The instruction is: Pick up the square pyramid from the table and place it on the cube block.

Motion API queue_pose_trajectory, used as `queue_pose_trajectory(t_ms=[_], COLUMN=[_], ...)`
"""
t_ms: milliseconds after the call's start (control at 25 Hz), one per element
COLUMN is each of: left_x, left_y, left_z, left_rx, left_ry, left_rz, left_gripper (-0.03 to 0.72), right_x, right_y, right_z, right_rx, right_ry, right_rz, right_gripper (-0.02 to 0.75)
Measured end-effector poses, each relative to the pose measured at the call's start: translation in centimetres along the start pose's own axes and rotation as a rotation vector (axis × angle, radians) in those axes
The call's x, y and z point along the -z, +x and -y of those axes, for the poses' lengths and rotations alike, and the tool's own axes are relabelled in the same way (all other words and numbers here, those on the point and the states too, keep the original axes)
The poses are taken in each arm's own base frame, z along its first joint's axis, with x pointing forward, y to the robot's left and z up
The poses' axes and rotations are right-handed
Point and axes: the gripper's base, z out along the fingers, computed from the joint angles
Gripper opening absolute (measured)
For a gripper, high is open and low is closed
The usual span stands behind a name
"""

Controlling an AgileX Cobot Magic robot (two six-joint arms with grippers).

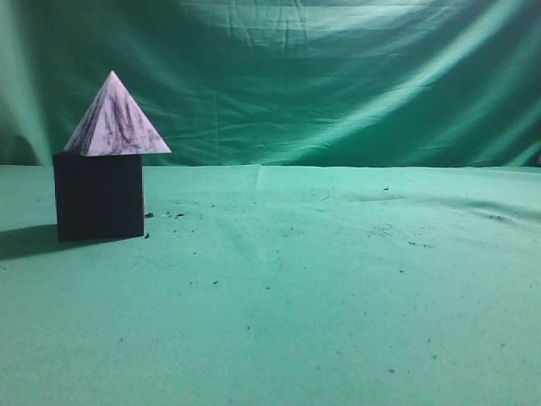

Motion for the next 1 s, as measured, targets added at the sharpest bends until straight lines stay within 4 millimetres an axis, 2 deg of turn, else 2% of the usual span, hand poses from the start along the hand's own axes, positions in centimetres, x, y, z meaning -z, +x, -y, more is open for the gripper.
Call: queue_pose_trajectory(t_ms=[280,480,640,760,1000], left_x=[0.0,0.0,0.0,0.0,0.0], left_y=[0.0,0.0,0.0,0.0,0.0], left_z=[0.0,0.0,0.0,0.0,0.0], left_rx=[0.000,0.000,0.000,0.000,0.000], left_ry=[0.000,0.000,0.000,0.000,0.000], left_rz=[0.000,0.000,0.000,0.000,0.000], left_gripper=[0.000,0.000,0.000,0.000,0.000], right_x=[-1.9,-3.8,-5.2,-6.0,-6.1], right_y=[7.3,12.9,16.3,18.0,18.3], right_z=[1.1,1.8,2.3,2.4,2.4], right_rx=[-0.067,-0.117,-0.162,-0.179,-0.189], right_ry=[0.295,0.475,0.550,0.555,0.551], right_rz=[0.231,0.201,0.115,0.074,0.060], right_gripper=[0.000,0.000,0.000,0.000,0.000])
